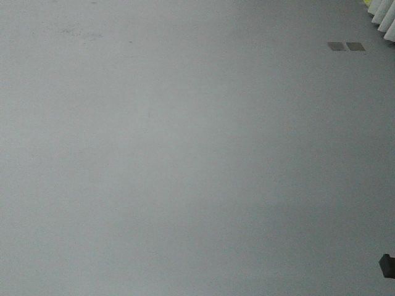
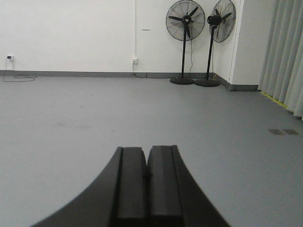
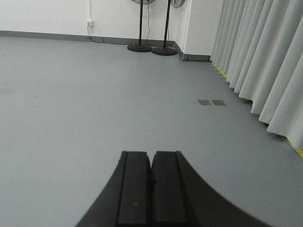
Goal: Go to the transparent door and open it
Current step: 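Drive the base forward across the grey floor toward the doorway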
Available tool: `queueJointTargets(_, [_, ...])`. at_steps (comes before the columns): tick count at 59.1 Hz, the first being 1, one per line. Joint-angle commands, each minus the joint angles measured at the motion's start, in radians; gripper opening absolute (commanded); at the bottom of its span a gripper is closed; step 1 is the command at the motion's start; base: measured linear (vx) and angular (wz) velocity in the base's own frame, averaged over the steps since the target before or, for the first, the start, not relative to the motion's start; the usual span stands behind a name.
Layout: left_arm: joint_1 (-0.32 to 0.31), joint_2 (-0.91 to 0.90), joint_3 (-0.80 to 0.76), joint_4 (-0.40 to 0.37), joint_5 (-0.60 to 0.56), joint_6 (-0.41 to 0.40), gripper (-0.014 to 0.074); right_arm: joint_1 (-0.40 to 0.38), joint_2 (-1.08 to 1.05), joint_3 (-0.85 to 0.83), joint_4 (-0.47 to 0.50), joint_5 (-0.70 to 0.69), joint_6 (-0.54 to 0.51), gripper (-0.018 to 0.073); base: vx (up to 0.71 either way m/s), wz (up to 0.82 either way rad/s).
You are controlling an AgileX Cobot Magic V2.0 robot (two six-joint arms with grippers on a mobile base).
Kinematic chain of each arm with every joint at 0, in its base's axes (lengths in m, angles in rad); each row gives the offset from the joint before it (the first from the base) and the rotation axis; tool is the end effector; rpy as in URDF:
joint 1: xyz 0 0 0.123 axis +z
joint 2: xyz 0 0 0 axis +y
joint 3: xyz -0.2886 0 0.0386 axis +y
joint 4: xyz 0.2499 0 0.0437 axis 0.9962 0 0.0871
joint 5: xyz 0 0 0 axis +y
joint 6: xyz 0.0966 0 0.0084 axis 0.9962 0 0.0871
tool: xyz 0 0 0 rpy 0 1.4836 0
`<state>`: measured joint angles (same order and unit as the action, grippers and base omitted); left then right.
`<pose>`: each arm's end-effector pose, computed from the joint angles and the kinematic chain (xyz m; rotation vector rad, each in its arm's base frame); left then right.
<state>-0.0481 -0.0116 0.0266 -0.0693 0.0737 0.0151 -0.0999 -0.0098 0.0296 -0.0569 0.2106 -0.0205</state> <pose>0.0584 -0.0033 0.1980 -0.0006 1.5727 -0.0842 0.0573 -0.0069 0.1837 0.0292 1.7154 -0.1408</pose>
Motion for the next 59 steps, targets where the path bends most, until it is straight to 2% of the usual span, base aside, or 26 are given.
queueJointTargets(1, [-0.005,-0.011,0.030,-0.010,-0.083,-0.007,-0.0006,0.002,-0.014,0.014,-0.004,-0.084,-0.002,-0.0008,0.00,0.00])
queueJointTargets(59, [-0.005,-0.011,0.030,-0.010,-0.083,-0.007,-0.0006,0.002,-0.014,0.014,-0.004,-0.084,-0.002,-0.0008,0.00,0.00])
